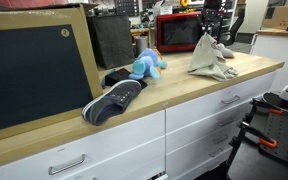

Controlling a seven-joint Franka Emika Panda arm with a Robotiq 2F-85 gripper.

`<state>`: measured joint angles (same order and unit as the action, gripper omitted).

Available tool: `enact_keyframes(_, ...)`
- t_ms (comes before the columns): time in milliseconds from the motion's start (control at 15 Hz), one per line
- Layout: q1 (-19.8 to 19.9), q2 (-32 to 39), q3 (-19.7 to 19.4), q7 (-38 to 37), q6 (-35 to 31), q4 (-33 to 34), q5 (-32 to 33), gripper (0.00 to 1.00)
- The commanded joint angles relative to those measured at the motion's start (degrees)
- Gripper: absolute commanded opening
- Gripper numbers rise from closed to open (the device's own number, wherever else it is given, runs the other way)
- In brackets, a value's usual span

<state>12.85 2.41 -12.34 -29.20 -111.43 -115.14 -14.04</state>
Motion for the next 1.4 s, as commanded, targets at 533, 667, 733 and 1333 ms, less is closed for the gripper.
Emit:
enact_keyframes(533,-3.5,21.5,2.1,-9.0,-13.8,19.5,-2.6,0.01)
enact_keyframes(667,-2.6,23.3,2.4,-9.7,-13.9,22.3,-5.7,0.01)
enact_keyframes(733,-2.5,24.0,2.1,-11.3,-13.1,23.5,-6.5,0.01)
enact_keyframes(1333,1.1,20.7,2.5,-7.5,-7.4,24.1,-8.2,0.75)
